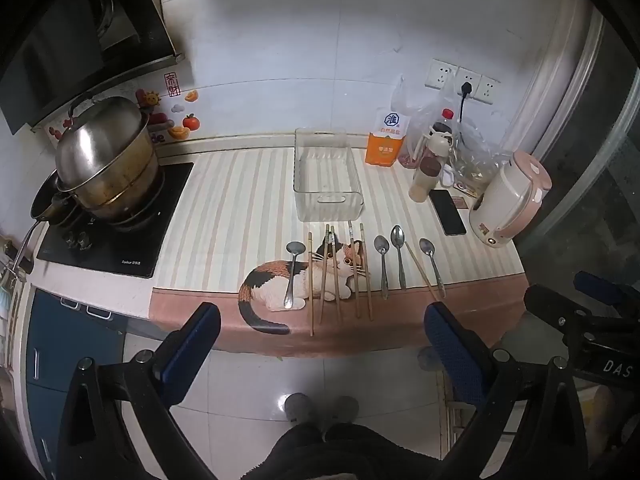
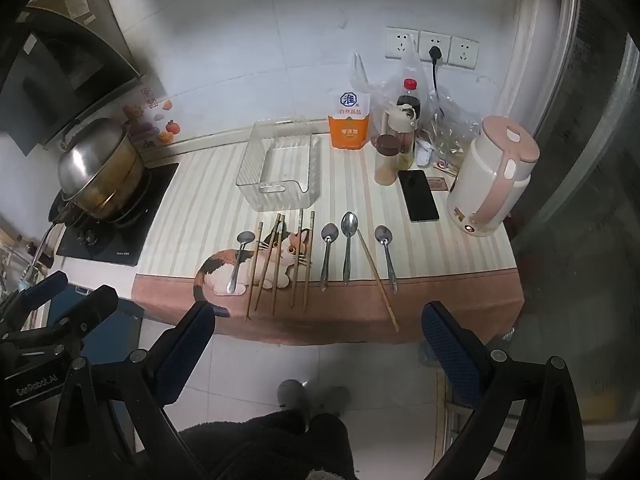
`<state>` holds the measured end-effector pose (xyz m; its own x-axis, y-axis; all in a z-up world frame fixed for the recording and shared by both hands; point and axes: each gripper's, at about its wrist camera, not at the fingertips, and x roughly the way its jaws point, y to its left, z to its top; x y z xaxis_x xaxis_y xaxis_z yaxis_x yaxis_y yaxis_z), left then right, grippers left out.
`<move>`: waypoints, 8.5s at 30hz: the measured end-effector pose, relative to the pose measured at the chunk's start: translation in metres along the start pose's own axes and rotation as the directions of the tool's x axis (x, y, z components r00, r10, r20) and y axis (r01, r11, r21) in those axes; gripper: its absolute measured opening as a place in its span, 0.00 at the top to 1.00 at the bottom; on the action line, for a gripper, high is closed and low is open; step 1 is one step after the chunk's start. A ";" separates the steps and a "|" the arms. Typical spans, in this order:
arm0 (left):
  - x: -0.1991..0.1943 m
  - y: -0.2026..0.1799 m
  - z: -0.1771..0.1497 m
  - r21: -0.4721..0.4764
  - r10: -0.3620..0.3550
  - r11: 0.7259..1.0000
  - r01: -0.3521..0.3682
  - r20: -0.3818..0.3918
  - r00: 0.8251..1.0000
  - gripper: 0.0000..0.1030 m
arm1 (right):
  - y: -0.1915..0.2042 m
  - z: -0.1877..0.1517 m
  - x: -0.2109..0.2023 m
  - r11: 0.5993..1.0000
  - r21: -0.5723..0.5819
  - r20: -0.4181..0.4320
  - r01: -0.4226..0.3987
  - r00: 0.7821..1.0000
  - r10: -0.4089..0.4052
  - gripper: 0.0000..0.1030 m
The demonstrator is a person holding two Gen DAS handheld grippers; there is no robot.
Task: Organize utensils
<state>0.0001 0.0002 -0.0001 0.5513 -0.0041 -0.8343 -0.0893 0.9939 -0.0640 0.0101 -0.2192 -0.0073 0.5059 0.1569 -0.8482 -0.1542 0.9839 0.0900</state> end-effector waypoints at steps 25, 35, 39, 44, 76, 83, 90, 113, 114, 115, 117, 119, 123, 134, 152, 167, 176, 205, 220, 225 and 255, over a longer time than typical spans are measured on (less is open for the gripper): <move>0.011 -0.002 0.007 -0.026 -0.047 0.999 0.047 -0.014 0.999 0.00 | 0.001 0.010 0.009 1.000 -0.002 -0.005 -0.003 1.000 0.003 0.00; 0.011 0.000 0.007 -0.027 -0.053 0.998 0.052 -0.016 0.998 0.00 | 0.001 0.014 0.013 1.000 -0.001 -0.008 -0.002 1.000 0.002 0.00; 0.012 -0.001 0.008 -0.028 -0.053 0.998 0.053 -0.019 0.998 0.00 | 0.003 0.015 0.016 1.000 -0.001 -0.008 0.000 1.000 0.000 0.00; 0.013 0.000 0.008 -0.029 -0.053 0.998 0.052 -0.020 0.998 0.00 | 0.002 0.017 0.018 1.000 -0.004 -0.010 0.001 1.000 -0.001 0.00; 0.022 0.001 0.015 -0.031 -0.055 0.998 0.054 -0.026 0.998 0.00 | 0.003 0.028 0.027 1.000 -0.002 -0.016 0.001 1.000 -0.001 0.00; 0.022 0.001 0.016 -0.033 -0.054 0.998 0.054 -0.028 0.998 0.00 | 0.004 0.031 0.031 1.000 -0.002 -0.015 0.000 1.000 0.000 0.00; 0.025 0.000 0.016 -0.036 -0.048 0.998 0.047 -0.030 0.998 0.00 | 0.004 0.031 0.032 1.000 0.001 -0.015 0.000 1.000 0.000 0.00; 0.292 0.028 -0.002 -0.033 0.028 0.999 -0.042 -0.354 0.935 0.44 | -0.021 0.020 0.281 0.989 0.145 -0.238 -0.040 0.969 0.074 0.69; 0.306 0.027 0.000 -0.029 0.019 0.999 -0.032 -0.381 0.924 0.52 | -0.021 0.019 0.294 0.986 0.163 -0.260 -0.034 0.963 0.076 0.69; 0.324 0.025 -0.002 -0.021 0.007 1.000 -0.017 -0.412 0.911 0.59 | -0.021 0.019 0.303 0.985 0.173 -0.279 -0.024 0.958 0.073 0.69; 0.352 0.023 -0.003 -0.009 -0.005 1.000 0.001 -0.454 0.891 0.59 | -0.021 0.019 0.324 0.982 0.186 -0.307 -0.018 0.949 0.075 0.69; 0.370 0.022 -0.003 0.013 0.007 1.000 -0.001 -0.480 0.877 0.59 | -0.018 0.019 0.342 0.983 0.183 -0.337 -0.005 0.939 0.067 0.69; 0.377 0.015 0.002 0.069 0.039 0.998 -0.009 -0.440 0.897 0.73 | -0.009 0.020 0.377 0.982 0.186 -0.379 0.000 0.923 0.072 0.69; 0.369 0.042 -0.008 -0.058 -0.062 0.998 0.038 -0.486 0.872 0.99 | 0.023 0.013 0.429 0.994 0.058 -0.443 0.091 0.895 -0.056 0.93; 0.383 0.012 0.008 -0.066 -0.122 0.993 0.103 -0.491 0.863 0.69 | -0.025 -0.016 0.412 0.987 0.148 -0.462 0.057 0.886 0.018 0.94; 0.370 0.008 -0.024 0.019 -0.023 0.999 0.036 -0.458 0.889 0.92 | 0.001 -0.036 0.419 0.993 0.068 -0.501 0.093 0.864 -0.047 0.94; 0.374 -0.008 -0.023 0.091 0.067 0.995 -0.029 -0.443 0.894 0.96 | 0.007 -0.024 0.417 0.991 0.065 -0.482 0.118 0.873 -0.072 0.94; 0.362 0.037 0.254 -0.139 -0.231 0.970 0.200 -0.264 0.937 0.96 | 0.019 0.256 0.390 0.945 0.275 -0.214 -0.175 0.948 0.237 0.94; 0.399 0.059 0.265 -0.069 -0.058 0.997 0.043 -0.239 0.969 0.49 | 0.024 0.278 0.431 0.971 0.238 -0.266 -0.036 0.959 0.101 0.58; 0.360 0.066 0.251 -0.060 0.014 0.998 -0.020 -0.113 0.993 0.00 | 0.018 0.258 0.379 0.977 0.213 -0.149 0.015 0.989 0.018 0.39; 0.406 -0.001 0.013 0.137 0.105 0.989 -0.050 -0.434 0.895 0.34 | 0.000 0.021 0.419 0.996 0.079 -0.449 0.050 0.893 -0.010 0.94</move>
<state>0.2349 -0.0009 -0.3319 0.1242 0.0534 -0.9908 -0.0021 0.9986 0.0536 0.2400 -0.1519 -0.3521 0.0724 0.0923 -0.9931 -0.0612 0.9942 0.0880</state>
